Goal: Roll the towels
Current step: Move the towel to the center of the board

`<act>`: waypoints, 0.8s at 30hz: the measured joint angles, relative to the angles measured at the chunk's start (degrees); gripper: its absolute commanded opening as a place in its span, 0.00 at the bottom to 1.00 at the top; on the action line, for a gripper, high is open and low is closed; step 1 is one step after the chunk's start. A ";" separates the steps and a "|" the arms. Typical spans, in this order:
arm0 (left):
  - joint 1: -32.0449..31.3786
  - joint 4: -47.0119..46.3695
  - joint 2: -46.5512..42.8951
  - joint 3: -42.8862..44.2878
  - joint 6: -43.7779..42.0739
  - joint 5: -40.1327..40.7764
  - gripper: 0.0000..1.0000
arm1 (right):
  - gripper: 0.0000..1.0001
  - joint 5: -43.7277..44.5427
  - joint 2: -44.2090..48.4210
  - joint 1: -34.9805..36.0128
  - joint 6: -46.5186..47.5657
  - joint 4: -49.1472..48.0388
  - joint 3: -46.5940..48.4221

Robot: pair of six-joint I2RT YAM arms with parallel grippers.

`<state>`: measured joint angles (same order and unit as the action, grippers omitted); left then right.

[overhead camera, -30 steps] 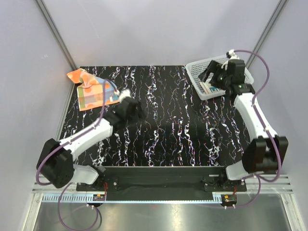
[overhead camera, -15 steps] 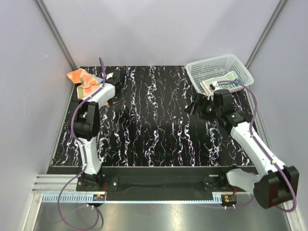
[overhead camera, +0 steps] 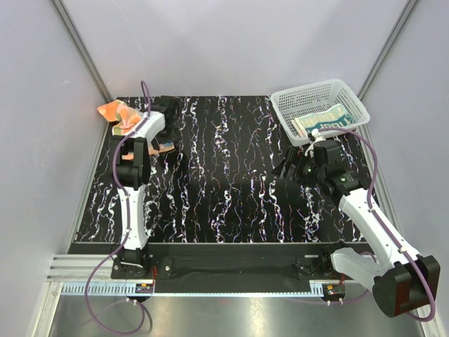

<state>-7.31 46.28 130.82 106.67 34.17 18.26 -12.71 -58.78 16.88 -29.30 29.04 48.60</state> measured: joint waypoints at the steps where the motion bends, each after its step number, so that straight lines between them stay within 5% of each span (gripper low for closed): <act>1: 0.00 0.90 0.70 1.22 -0.13 -0.02 0.65 | 0.94 0.00 0.00 0.00 0.00 0.17 -0.04; 10: 0.09 4.42 5.38 8.94 -2.93 -1.60 0.19 | 0.94 0.00 -0.15 0.00 0.50 0.76 -0.04; 12: 0.11 4.72 5.66 9.35 -3.65 -1.53 0.00 | 0.95 0.00 -0.15 0.00 0.59 0.85 -0.04; 19: 0.42 4.61 5.57 9.25 -6.01 -2.58 0.00 | 0.95 0.04 0.98 0.00 0.81 2.08 -0.04; 24: 0.37 2.03 -0.48 -0.09 -5.86 -4.66 0.00 | 0.95 -0.02 3.54 0.00 0.83 3.85 -0.04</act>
<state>-6.94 48.31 130.34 106.59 28.32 13.61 -12.73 -55.24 16.88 -28.47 32.88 48.56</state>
